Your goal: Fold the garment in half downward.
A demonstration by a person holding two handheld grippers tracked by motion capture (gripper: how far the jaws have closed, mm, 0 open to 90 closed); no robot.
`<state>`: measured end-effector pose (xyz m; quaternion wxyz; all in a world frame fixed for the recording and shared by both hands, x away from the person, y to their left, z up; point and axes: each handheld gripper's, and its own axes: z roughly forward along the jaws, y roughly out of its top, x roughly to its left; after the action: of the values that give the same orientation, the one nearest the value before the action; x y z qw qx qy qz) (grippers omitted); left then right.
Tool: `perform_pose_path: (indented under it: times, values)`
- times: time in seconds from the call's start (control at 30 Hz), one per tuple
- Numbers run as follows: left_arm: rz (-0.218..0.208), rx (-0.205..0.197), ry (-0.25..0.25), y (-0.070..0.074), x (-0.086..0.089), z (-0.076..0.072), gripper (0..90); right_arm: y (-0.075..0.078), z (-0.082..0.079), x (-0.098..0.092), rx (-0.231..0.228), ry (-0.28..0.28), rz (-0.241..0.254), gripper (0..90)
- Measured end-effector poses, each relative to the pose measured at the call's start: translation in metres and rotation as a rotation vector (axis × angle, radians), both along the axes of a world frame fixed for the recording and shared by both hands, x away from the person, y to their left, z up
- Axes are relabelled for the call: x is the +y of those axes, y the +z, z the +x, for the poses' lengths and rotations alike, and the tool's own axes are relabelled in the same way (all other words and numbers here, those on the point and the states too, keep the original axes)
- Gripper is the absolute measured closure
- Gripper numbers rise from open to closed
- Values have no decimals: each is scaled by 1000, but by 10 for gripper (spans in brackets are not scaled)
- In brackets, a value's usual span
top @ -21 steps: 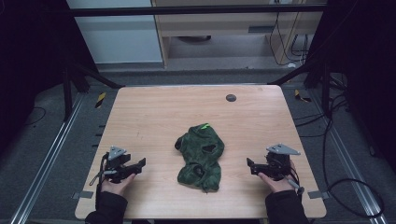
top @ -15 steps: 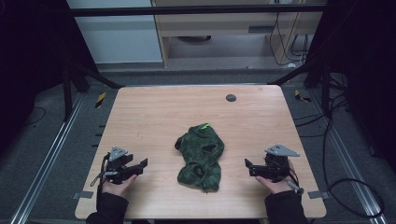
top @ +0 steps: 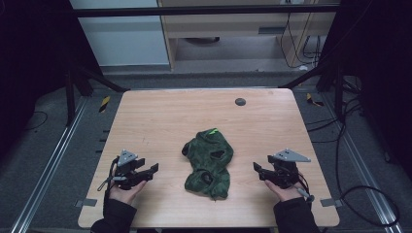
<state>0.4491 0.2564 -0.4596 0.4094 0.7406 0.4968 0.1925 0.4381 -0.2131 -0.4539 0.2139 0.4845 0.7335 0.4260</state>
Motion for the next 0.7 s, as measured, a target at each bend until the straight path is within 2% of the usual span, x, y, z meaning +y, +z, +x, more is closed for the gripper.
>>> perform_pose_path:
  times: [0.33, 0.7]
  values:
    - [-9, -12, -21, 10, -7, 7, 404, 12, 8, 10, -14, 35, 0, 431]
    - [-13, -39, -35, 24, -16, 24, 427, 21, 23, 28, -11, 67, 8, 496]
